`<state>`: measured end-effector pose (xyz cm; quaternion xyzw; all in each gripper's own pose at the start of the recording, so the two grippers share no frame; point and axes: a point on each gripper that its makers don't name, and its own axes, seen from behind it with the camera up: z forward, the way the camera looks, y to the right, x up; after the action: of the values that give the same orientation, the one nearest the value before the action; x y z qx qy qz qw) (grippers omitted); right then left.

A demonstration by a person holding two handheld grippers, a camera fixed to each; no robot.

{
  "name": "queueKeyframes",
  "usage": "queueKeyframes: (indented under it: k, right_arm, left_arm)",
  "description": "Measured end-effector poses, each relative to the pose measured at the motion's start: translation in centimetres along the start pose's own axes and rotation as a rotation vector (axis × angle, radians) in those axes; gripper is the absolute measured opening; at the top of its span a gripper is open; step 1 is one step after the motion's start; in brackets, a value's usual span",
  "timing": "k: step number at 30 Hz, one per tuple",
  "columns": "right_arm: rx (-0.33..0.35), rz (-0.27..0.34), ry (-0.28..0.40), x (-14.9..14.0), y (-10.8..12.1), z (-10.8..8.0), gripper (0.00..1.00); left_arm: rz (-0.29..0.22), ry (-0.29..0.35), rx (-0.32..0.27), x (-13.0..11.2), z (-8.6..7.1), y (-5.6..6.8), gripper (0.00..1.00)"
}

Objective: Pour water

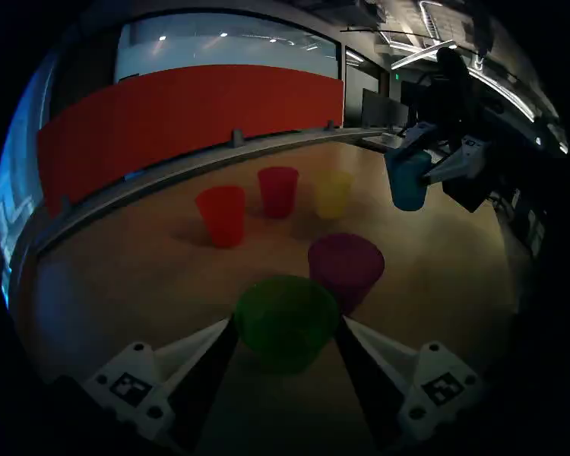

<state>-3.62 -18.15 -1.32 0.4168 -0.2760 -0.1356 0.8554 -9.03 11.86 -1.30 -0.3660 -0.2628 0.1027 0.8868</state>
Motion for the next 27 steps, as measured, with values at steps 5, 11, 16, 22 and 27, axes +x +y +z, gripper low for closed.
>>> queueKeyframes:
  k: [5,11,16,22,27]
  right_arm:
    - [-0.002,-0.012,-0.034,-1.6,-0.2,0.9,0.9]
    - [-0.016,-0.033,-0.063,-3.2,-0.2,1.9,0.9]
    - [-0.022,-0.037,-0.083,-4.4,-0.2,2.5,0.9]
    - [-0.03,-0.058,-0.096,-5.3,-0.2,2.7,0.9]
    - [-0.034,-0.067,-0.11,-6.1,-0.3,3.0,0.9]
  left_arm:
    - [-0.006,0.0,-0.002,-0.2,-0.1,0.0,0.87]
    - [-0.004,-0.003,-0.006,-0.4,-0.2,0.0,0.87]
    - [-0.008,-0.003,-0.01,-0.5,-0.2,0.0,0.87]
    - [-0.008,-0.001,-0.012,-0.5,-0.3,0.0,0.87]
    - [0.001,-0.007,-0.013,-0.6,-0.3,0.0,0.87]
